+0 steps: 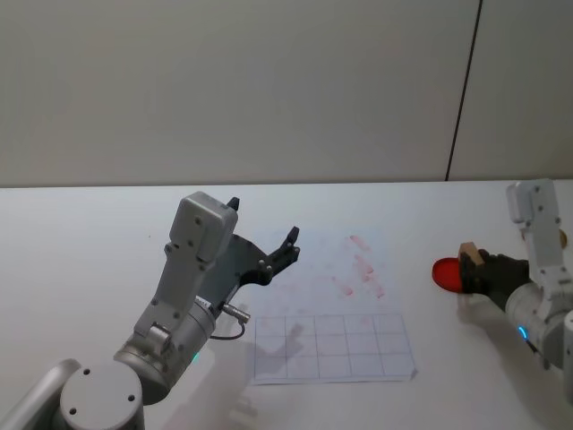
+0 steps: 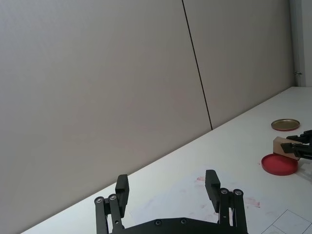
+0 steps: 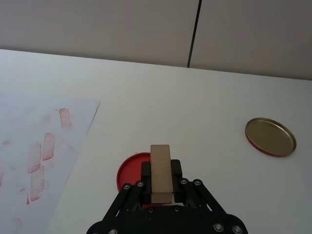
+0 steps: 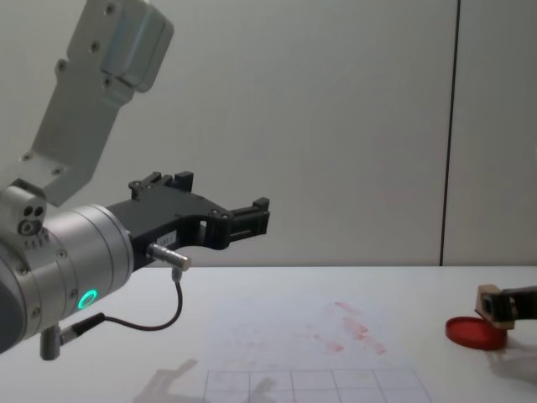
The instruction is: Use the one hand to pick up the stamp and affix it onto the A4 paper.
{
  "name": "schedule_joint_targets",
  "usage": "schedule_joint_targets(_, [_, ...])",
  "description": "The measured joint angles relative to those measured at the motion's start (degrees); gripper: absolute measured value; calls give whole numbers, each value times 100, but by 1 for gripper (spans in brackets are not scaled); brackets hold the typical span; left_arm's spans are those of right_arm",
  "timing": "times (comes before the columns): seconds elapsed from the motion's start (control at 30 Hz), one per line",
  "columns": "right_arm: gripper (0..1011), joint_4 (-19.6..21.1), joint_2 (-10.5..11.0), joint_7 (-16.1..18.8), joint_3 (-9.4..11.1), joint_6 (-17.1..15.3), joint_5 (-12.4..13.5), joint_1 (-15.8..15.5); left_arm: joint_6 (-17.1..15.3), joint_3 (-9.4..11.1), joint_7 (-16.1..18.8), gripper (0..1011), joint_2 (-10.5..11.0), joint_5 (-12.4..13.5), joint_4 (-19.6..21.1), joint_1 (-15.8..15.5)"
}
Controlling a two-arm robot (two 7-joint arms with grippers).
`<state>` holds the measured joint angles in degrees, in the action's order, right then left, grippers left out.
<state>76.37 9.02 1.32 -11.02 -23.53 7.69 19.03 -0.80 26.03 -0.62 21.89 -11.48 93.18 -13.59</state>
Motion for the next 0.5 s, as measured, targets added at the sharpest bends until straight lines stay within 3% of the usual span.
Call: schedule_joint_targets(0.5, [225, -210, -73, 72, -21, -17, 17, 89, 0, 0, 0, 993, 0, 0, 0, 0])
